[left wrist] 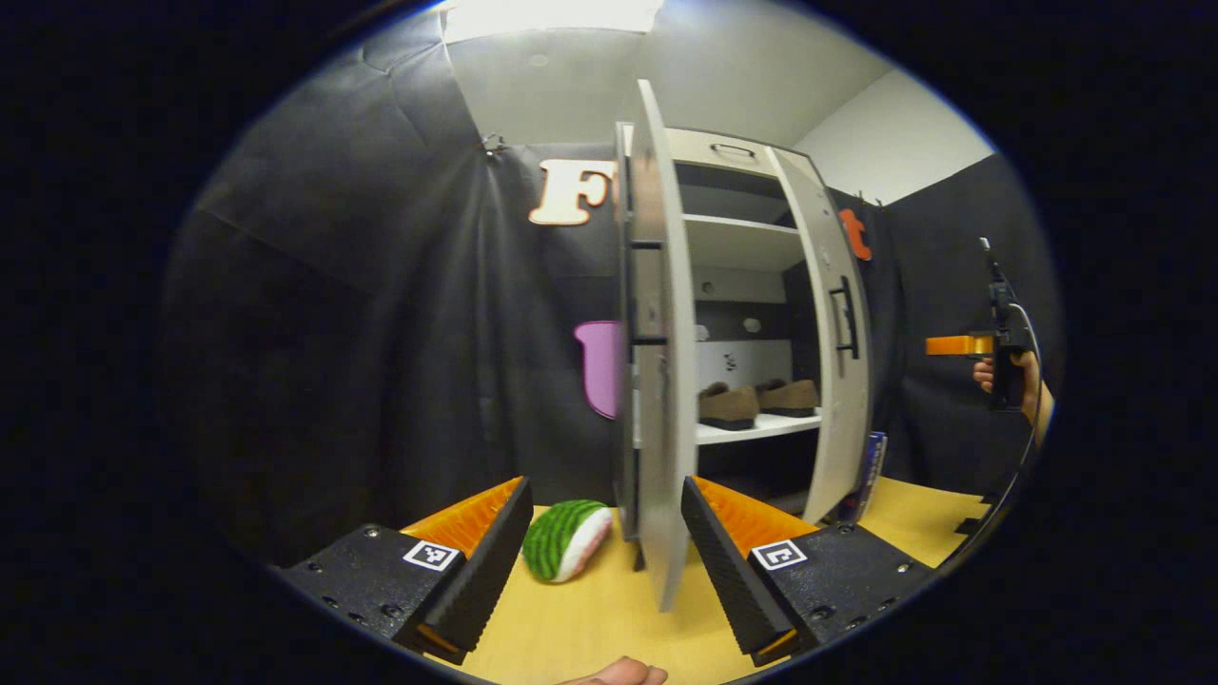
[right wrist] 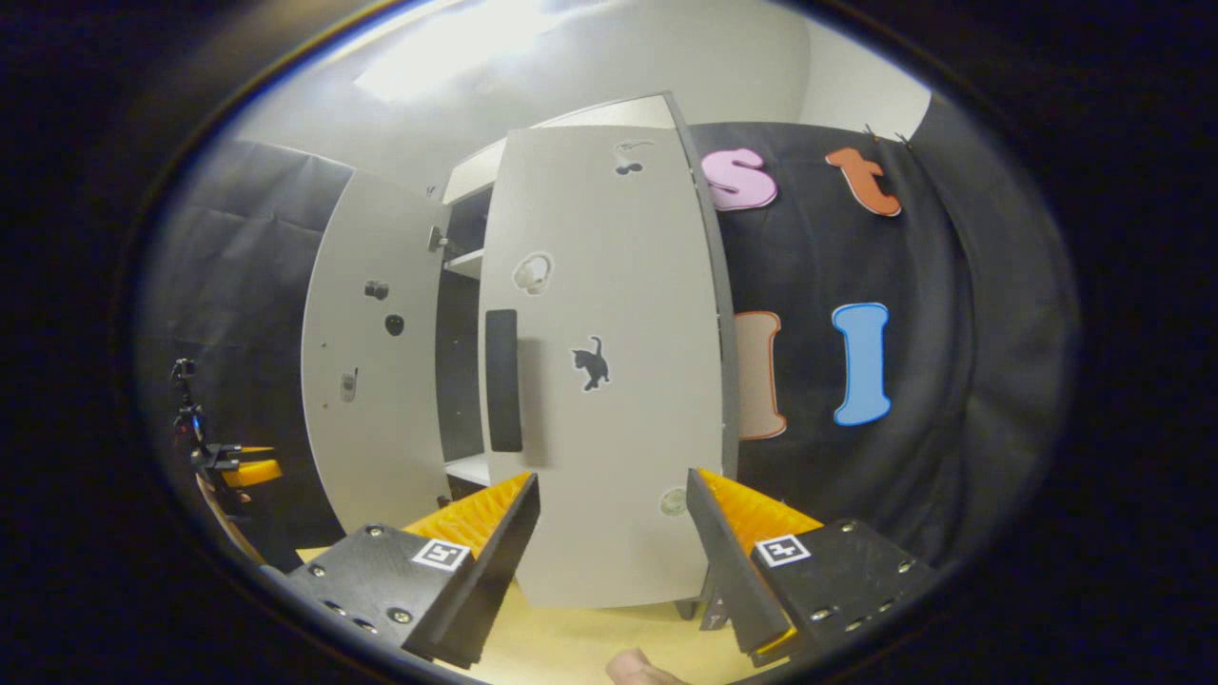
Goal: Grab one shoe with the right hand and put it into the shoe cabinet, grab the other shoe with the left hand and put it into the shoe cabinet; then close the right door with the right hand and the left door with the left hand.
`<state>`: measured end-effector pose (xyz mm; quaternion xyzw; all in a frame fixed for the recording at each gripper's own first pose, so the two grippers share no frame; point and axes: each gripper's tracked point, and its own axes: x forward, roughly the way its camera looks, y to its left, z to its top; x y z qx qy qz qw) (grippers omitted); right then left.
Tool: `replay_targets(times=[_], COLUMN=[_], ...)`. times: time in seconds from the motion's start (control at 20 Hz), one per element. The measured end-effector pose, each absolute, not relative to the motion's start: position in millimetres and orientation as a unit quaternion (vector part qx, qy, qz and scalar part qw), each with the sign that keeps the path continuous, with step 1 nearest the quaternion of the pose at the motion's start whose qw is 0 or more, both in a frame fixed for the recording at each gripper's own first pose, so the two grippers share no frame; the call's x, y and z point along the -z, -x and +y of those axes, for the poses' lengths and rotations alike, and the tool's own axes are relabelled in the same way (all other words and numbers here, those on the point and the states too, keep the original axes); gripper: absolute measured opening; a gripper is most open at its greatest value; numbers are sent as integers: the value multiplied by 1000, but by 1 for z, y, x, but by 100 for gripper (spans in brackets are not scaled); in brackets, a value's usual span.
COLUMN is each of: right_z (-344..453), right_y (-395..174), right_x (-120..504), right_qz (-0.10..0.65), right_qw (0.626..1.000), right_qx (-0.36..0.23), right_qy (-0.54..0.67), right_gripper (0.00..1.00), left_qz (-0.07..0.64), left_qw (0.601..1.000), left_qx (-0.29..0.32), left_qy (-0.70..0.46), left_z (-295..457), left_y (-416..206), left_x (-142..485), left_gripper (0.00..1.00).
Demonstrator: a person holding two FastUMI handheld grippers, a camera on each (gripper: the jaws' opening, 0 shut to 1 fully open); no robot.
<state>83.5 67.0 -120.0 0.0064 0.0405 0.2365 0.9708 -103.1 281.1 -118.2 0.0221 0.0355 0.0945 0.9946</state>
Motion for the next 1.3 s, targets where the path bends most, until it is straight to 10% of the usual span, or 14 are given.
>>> replay_targets(times=[0.3,1.3], right_z=[45,119], right_y=[-72,72], right_x=[121,98], right_qz=[33,6], right_qw=[976,978], right_qx=[-213,-210], right_qy=[10,11], right_gripper=[91,95], left_qz=[31,33], left_qw=[986,999], left_qx=[-161,-10], left_qy=[1,-22], left_z=[357,299], left_y=[98,-63], left_x=[100,23], left_gripper=[93,85])
